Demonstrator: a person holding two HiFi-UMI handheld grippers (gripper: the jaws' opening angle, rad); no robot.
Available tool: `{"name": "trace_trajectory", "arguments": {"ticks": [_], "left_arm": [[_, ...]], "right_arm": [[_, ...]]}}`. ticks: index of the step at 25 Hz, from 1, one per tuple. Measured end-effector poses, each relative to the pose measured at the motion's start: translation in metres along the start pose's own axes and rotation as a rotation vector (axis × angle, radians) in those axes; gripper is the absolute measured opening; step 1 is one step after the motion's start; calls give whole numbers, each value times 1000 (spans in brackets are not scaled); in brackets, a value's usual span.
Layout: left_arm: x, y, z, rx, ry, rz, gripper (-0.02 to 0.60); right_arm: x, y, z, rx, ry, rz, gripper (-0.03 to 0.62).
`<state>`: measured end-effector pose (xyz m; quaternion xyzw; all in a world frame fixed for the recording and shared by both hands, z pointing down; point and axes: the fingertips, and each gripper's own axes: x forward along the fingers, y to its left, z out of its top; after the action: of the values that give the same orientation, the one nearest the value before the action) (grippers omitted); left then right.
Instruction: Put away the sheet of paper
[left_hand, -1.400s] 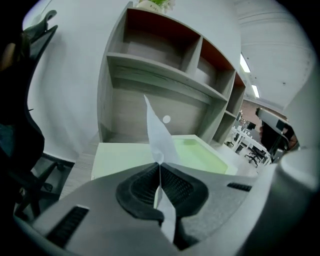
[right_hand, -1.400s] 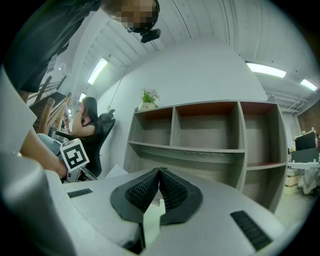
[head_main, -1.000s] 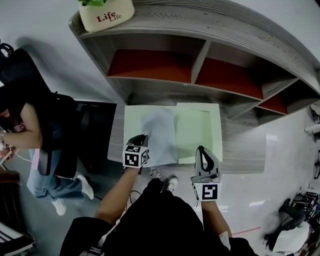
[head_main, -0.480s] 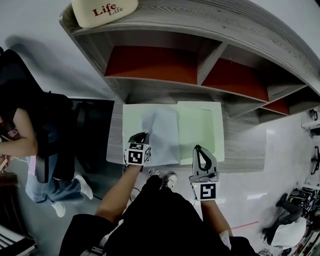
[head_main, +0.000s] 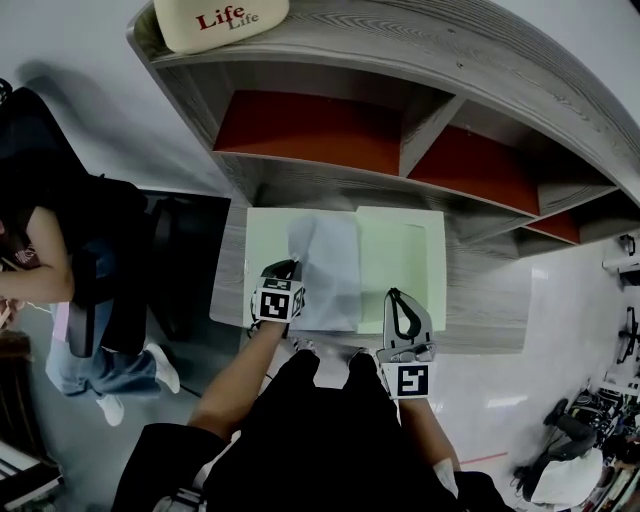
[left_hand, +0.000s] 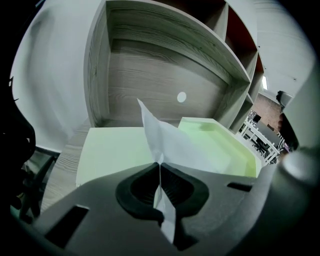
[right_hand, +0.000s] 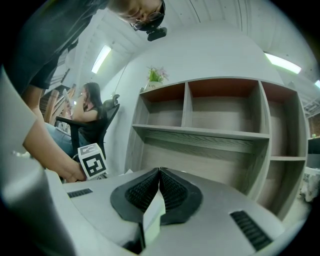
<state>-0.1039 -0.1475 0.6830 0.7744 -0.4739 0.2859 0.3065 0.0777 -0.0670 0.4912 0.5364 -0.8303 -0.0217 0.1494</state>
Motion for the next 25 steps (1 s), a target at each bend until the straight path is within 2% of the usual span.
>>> {"name": "trace_trajectory", "arguments": {"ticks": [5,14,17,22,25], "left_arm": [[6,-7,1,-10,15,13,11],[23,-25,-1,19,55,4,9],[27,-32,-2,12,65,3,9],[35,-47,-1,2,71,-6,10],[41,-59,1,-2,78,-13,10]], "right_arm": [[2,-13,-11,4,23,37,23],[5,-31,-17,4,-20,51,22],[4,-36,-24,9,9,71,23],[2,-49,-26,22,-22,71,23],[-2,-55,-32,26,-2,81,23]]}}
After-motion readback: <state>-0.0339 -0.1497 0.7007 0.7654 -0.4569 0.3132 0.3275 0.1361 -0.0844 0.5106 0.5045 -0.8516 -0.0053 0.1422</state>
